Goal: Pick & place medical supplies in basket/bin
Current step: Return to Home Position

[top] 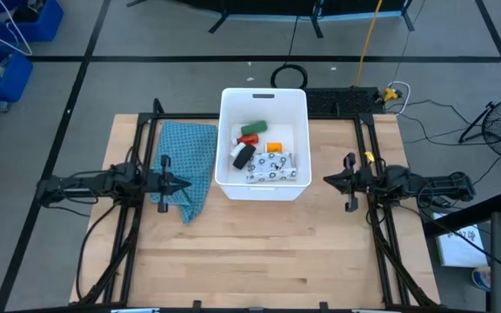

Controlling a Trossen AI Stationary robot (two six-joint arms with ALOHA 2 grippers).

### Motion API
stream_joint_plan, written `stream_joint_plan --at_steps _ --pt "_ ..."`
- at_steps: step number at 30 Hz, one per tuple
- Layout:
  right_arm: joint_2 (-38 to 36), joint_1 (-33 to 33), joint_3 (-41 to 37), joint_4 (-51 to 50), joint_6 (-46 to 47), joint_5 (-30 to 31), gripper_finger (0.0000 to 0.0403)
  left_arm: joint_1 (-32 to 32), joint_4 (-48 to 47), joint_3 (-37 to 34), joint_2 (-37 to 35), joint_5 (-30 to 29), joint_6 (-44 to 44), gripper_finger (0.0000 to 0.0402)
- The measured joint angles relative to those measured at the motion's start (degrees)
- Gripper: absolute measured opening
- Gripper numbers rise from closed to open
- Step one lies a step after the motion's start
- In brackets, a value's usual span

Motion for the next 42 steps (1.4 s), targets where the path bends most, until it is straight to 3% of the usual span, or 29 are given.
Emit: stream_joint_plan --at_steps 7,42 --pt "0.0 0.0 0.0 1.6 0.4 0.1 0.0000 0.0 -0.1 0.0 2.3 -0.6 -1.1 0.0023" --pt "0.0 0.0 0.0 1.6 0.4 0.1 0.0000 0.0 -0.1 0.0 2.6 -0.6 -1.0 0.0026"
